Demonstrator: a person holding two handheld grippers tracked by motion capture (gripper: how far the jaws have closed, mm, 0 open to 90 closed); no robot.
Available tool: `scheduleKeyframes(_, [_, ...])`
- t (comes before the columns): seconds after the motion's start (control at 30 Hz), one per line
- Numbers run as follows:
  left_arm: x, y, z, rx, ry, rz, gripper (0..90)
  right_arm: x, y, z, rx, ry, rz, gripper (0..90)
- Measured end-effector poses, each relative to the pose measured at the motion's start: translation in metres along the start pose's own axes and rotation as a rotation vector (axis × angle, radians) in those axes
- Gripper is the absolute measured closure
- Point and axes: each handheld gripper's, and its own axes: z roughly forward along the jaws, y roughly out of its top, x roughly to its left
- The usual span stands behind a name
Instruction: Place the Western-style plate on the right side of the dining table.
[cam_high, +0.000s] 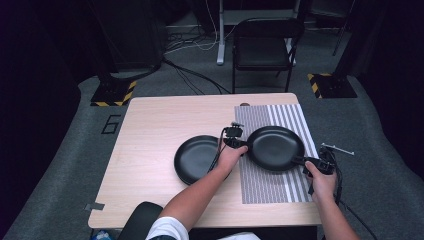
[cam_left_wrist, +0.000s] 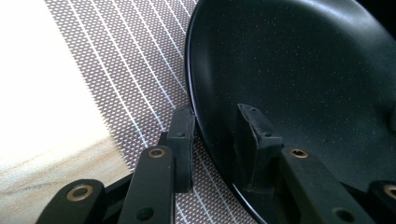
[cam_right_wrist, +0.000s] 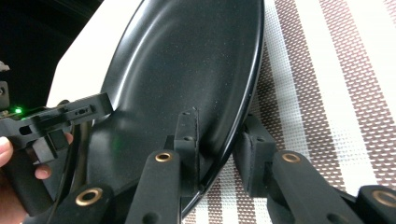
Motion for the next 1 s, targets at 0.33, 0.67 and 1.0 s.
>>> scheduleKeyframes(0.33, [0.001, 0.003, 0.002, 0.013, -0.001, 0.001, 68.0, 0.002, 0.000, 0.000, -0.011, -0.015, -0.010, 71.7])
scheduleKeyframes(0.67, [0.000, 0.007, 0.008, 0.040, -0.012, -0.006, 68.3, -0.003, 0.004, 0.000, -0.028, -0.013, 0.008, 72.3])
scheduleKeyframes(1.0, [0.000, 0.008, 0.011, 0.050, -0.009, -0.023, 68.6, -0.008, 0.005, 0.002, -0.022, -0.012, 0.038, 72.5])
